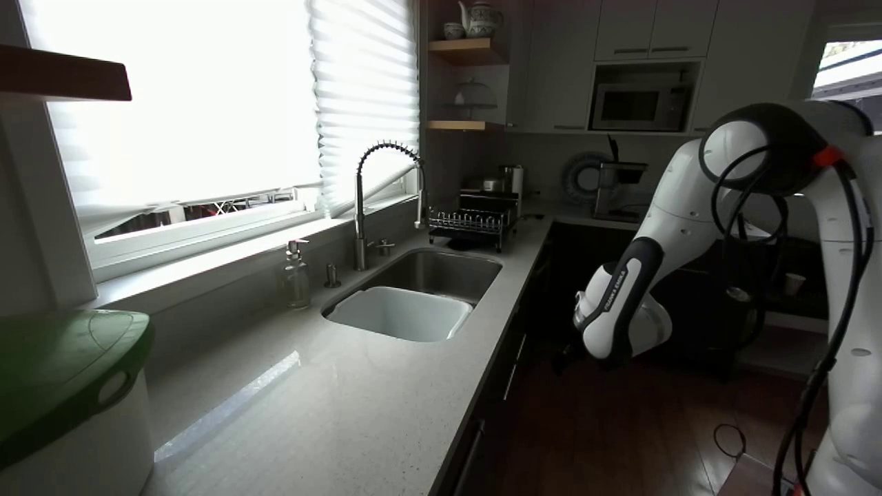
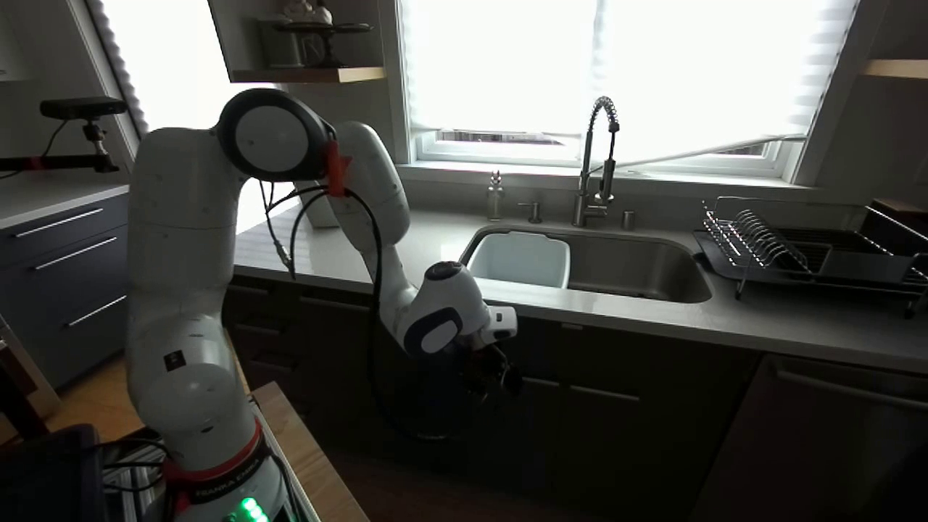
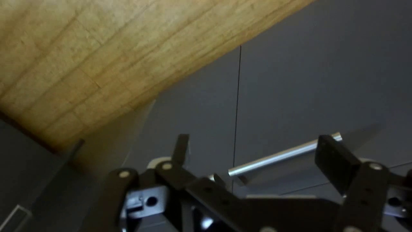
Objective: Close the opened under the sink cabinet door
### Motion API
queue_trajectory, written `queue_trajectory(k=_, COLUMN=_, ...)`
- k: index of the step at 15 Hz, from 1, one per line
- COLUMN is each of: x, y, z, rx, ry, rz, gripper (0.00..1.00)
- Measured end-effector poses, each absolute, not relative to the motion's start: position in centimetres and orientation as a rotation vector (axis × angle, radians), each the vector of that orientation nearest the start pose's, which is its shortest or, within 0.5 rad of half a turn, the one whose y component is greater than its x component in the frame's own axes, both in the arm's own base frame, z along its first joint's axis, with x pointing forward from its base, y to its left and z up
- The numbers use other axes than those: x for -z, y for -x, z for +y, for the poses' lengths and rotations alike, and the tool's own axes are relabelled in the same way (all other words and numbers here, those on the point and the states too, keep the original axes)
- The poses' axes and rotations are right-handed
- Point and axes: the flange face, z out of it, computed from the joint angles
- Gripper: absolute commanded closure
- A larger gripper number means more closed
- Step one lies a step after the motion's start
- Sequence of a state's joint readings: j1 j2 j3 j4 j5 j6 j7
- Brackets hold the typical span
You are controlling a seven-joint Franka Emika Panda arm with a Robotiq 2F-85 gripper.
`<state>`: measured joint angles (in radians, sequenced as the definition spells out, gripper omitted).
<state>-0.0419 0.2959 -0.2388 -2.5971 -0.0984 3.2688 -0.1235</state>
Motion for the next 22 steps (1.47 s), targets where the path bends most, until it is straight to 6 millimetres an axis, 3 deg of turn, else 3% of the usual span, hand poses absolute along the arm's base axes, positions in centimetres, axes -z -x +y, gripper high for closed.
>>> queue_trajectory(k=4, x=-23.0, y=-43.1, z=-12.8, rx=0.291, ry=3.247, rz=0.135, gripper=0.0)
queue_trajectory(k=8, x=-28.3, y=-42.3, z=-10.7, rx=0.174, ry=3.213, rz=0.148, gripper=0.0)
queue_trajectory(k=14, x=-37.0, y=-40.2, z=-7.2, rx=0.147, ry=3.18, rz=0.12, gripper=0.0)
queue_trajectory(k=18, x=-42.1, y=-39.0, z=-6.8, rx=0.221, ry=3.174, rz=0.121, gripper=0.0)
queue_trajectory(k=22, x=-43.1, y=-38.7, z=-6.9, rx=0.25, ry=3.167, rz=0.122, gripper=0.0)
